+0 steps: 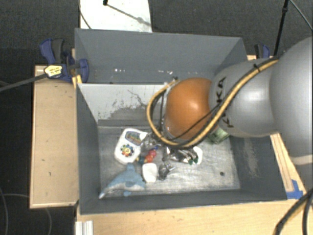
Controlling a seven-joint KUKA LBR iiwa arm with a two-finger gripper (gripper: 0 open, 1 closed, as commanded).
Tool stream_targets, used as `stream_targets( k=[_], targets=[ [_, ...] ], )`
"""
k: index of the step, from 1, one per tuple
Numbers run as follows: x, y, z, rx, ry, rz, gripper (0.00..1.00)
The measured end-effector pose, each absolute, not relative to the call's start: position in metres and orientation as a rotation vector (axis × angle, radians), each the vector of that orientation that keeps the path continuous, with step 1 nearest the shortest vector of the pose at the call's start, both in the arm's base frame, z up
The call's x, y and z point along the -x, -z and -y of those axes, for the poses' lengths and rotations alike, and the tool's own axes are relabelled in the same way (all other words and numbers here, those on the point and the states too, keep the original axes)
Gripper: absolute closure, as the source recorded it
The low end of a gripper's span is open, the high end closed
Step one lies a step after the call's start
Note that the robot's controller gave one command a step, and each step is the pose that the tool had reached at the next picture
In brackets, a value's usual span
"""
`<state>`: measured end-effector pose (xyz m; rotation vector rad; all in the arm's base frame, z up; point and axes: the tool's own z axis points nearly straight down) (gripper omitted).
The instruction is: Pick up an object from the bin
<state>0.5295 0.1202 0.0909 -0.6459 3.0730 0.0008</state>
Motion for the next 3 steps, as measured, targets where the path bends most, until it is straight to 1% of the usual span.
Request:
stream_targets(
  k=[1, 2, 3],
  targets=[
    [-0.5369, -0.0773, -0.1169, 0.734, -0.001, -3.051, 0.0],
    [-0.5297, -0.0735, -0.1172, 0.984, -0.001, -2.978, 0.0],
    [-0.5374, -0.0788, -0.1184, 0.735, -0.005, -3.051, 1.0]
  ],
)
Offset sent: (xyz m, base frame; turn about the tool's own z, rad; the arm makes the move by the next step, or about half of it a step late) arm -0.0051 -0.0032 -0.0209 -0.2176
